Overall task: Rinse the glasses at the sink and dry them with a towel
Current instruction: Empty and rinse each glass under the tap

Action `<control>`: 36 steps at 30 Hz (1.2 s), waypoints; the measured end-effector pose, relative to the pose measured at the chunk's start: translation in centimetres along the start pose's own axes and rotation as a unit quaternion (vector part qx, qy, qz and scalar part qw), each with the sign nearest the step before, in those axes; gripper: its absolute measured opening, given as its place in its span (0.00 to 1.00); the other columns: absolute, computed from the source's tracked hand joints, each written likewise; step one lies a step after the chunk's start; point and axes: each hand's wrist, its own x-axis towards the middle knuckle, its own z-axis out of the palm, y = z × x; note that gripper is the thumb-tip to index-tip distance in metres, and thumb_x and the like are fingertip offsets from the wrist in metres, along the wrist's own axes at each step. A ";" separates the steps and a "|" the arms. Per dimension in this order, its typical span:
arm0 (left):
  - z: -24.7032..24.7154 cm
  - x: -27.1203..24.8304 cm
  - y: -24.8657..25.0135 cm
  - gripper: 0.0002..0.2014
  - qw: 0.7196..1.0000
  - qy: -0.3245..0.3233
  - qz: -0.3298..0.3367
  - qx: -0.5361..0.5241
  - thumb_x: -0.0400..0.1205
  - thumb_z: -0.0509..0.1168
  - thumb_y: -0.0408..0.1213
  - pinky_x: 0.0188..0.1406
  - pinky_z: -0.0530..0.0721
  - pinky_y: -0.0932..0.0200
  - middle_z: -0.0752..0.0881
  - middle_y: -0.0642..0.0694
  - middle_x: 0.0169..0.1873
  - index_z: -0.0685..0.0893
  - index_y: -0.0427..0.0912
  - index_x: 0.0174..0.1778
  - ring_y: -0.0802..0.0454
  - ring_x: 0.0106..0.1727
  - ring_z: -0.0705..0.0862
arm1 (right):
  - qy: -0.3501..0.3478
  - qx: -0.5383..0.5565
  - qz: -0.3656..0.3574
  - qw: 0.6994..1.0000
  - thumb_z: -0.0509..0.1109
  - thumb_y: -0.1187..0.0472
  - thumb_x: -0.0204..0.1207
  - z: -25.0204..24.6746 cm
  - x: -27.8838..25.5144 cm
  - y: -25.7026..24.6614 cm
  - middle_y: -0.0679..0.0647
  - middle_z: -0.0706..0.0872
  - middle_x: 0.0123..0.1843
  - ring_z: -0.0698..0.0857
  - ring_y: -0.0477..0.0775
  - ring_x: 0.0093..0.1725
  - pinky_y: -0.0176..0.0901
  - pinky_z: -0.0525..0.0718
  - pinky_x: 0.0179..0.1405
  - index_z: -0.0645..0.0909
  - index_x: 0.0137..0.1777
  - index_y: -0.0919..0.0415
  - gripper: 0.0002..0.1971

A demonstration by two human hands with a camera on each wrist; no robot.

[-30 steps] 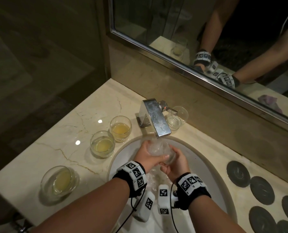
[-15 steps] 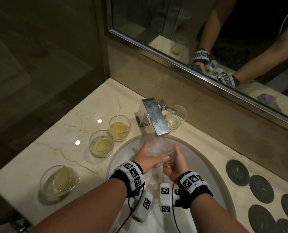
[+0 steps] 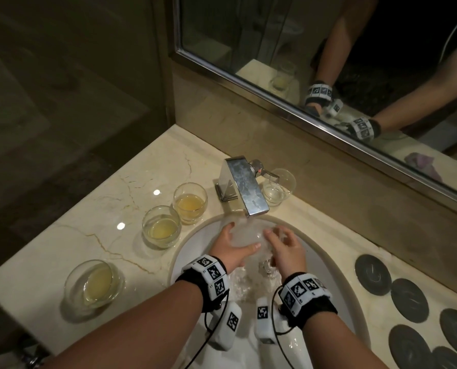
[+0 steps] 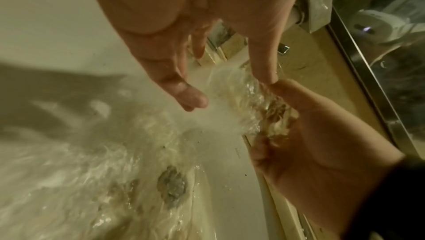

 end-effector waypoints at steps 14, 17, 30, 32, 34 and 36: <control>1.8 -2.8 1.5 0.25 0.998 -0.019 -0.056 0.009 0.80 0.67 0.55 0.49 0.90 0.52 0.84 0.44 0.56 0.75 0.42 0.67 0.47 0.49 0.89 | -0.017 -0.383 -0.384 0.840 0.82 0.58 0.62 -5.0 -3.2 -3.5 0.48 0.78 0.61 0.78 0.50 0.59 0.35 0.72 0.57 0.79 0.69 0.52 0.33; 1.6 -3.6 1.8 0.22 0.998 -0.029 -0.051 0.019 0.84 0.60 0.56 0.54 0.89 0.49 0.85 0.43 0.54 0.77 0.40 0.60 0.43 0.53 0.89 | -0.023 -0.410 -0.384 0.827 0.82 0.58 0.63 -5.0 -4.2 -4.5 0.49 0.77 0.64 0.76 0.50 0.62 0.34 0.68 0.58 0.78 0.70 0.52 0.33; 0.5 -6.7 1.6 0.28 0.997 -0.058 -0.052 -0.008 0.78 0.66 0.59 0.48 0.90 0.56 0.88 0.43 0.52 0.79 0.39 0.63 0.45 0.52 0.89 | -0.062 0.046 -0.029 0.997 0.82 0.57 0.64 -5.8 -6.2 -2.6 0.61 0.83 0.61 0.89 0.63 0.52 0.58 0.89 0.53 0.75 0.61 0.60 0.28; 0.6 -7.1 1.4 0.30 0.993 -0.094 -0.052 -0.044 0.71 0.71 0.59 0.52 0.89 0.53 0.88 0.44 0.55 0.79 0.44 0.63 0.44 0.56 0.88 | -0.128 0.215 0.063 0.966 0.77 0.62 0.68 -5.8 -6.6 -2.3 0.68 0.84 0.60 0.88 0.68 0.54 0.57 0.90 0.51 0.75 0.62 0.69 0.25; 0.8 -7.4 1.3 0.27 0.990 -0.121 -0.022 -0.066 0.69 0.74 0.55 0.57 0.87 0.50 0.86 0.49 0.59 0.79 0.51 0.62 0.48 0.59 0.86 | -0.188 0.267 0.103 0.940 0.72 0.63 0.73 -5.7 -7.1 -2.1 0.71 0.85 0.58 0.86 0.70 0.58 0.58 0.89 0.52 0.75 0.64 0.74 0.22; 1.1 -7.5 1.5 0.23 0.991 -0.111 0.014 -0.077 0.72 0.77 0.46 0.61 0.85 0.48 0.84 0.52 0.62 0.78 0.52 0.62 0.51 0.61 0.85 | -0.231 0.252 0.115 0.933 0.70 0.62 0.76 -5.7 -7.5 -1.7 0.71 0.85 0.60 0.85 0.68 0.61 0.62 0.88 0.52 0.74 0.67 0.74 0.23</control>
